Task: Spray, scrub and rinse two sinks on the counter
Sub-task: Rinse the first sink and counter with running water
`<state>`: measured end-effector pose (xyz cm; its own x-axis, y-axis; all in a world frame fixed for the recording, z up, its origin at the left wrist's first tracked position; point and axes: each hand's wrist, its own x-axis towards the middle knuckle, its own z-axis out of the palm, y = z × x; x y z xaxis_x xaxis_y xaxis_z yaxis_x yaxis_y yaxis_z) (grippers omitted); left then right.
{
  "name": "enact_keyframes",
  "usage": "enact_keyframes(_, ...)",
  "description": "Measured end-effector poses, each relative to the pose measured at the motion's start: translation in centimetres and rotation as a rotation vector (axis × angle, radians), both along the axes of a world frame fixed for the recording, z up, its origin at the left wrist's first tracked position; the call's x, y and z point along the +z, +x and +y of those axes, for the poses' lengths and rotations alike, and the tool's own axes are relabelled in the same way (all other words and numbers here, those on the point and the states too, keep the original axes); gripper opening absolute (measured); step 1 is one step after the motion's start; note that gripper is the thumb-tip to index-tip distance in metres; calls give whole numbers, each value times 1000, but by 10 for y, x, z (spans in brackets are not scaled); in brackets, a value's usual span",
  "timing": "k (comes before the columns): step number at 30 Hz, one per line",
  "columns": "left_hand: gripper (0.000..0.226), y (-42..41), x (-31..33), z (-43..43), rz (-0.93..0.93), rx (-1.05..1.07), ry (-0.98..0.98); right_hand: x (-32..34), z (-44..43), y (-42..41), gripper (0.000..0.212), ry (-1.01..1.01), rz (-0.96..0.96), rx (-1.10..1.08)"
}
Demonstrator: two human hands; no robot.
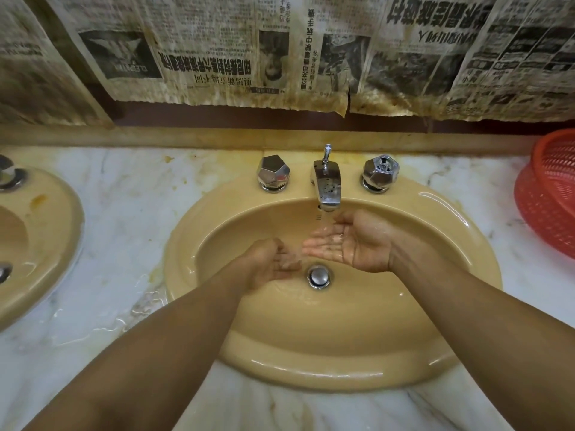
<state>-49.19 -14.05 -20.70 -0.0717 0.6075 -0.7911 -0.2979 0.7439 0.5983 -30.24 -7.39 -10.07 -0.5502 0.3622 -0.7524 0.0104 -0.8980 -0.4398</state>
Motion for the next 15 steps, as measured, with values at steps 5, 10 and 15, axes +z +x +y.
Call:
enact_keyframes(5,25,-40,33,-16,992,-739,502,3,-12,-15,74,-161,311,-127)
enact_keyframes(10,41,-90,57,-53,1506,-1401,834,-10,-13,-14,58,-121,183,-305)
enact_keyframes(15,62,-111,69,-105,1505,-1347,649,-1,-23,-10,45,-18,82,-211)
